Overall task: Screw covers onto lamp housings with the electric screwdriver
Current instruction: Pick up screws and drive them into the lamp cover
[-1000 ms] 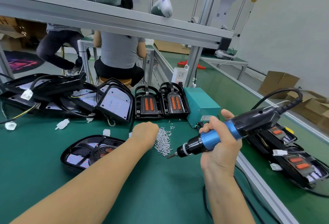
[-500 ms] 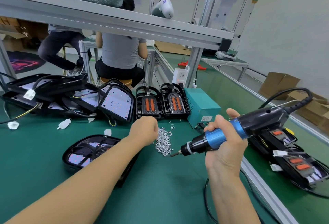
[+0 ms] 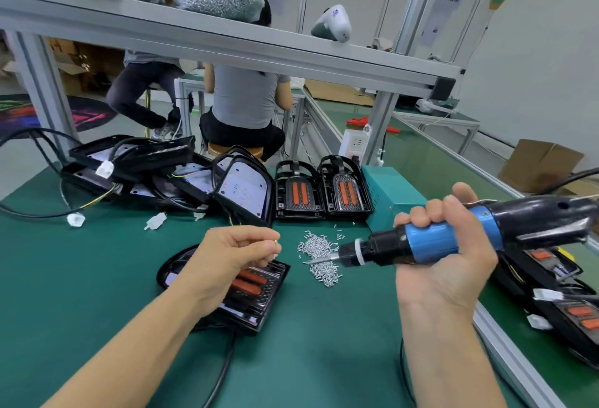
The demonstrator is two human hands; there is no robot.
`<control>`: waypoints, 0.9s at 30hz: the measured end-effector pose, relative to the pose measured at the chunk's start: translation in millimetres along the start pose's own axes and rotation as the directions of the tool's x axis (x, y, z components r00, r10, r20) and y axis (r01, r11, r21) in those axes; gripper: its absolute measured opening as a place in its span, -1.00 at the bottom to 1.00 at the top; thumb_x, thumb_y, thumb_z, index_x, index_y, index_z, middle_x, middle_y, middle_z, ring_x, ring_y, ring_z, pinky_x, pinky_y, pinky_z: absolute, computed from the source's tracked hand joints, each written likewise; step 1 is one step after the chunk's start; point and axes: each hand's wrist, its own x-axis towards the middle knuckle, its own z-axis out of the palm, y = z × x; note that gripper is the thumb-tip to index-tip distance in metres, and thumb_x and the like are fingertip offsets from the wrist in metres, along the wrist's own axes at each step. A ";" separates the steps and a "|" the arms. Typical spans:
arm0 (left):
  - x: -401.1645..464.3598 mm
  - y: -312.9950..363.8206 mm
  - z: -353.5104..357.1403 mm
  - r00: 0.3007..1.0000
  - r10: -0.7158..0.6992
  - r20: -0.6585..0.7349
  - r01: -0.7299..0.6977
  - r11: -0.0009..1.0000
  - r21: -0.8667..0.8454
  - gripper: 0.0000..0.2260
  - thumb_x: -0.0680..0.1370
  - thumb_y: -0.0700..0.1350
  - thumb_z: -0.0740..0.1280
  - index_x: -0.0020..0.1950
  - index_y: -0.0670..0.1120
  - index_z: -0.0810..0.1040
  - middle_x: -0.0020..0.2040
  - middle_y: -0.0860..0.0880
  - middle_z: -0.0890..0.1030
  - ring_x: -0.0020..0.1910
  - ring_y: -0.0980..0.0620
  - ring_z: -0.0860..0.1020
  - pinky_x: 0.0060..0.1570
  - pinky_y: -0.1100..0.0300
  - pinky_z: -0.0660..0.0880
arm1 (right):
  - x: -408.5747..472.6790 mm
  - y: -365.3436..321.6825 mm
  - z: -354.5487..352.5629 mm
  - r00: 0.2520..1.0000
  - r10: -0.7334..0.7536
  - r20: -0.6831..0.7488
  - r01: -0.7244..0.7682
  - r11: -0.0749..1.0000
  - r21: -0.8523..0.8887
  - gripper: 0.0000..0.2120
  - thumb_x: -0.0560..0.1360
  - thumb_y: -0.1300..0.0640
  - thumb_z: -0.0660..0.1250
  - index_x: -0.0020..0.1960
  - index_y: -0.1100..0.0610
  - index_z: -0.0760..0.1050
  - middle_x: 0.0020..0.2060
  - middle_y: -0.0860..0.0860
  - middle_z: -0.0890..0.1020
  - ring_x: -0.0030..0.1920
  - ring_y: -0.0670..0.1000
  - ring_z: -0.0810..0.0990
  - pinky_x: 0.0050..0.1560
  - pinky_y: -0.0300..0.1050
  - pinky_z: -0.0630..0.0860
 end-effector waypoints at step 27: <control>-43.4 4.9 -9.8 0.999 0.044 -0.002 -0.044 0.993 -0.110 -0.93 0.33 -0.16 0.40 -0.29 -0.15 0.64 -0.33 -0.09 0.61 -0.38 0.08 0.50 -0.33 0.31 0.49 | -28.1 20.7 45.2 0.991 0.044 0.124 -0.052 0.997 0.062 -0.79 0.34 0.24 0.27 -0.05 0.04 0.47 -0.44 -0.08 0.42 -0.46 -0.10 0.41 -0.29 -0.22 0.46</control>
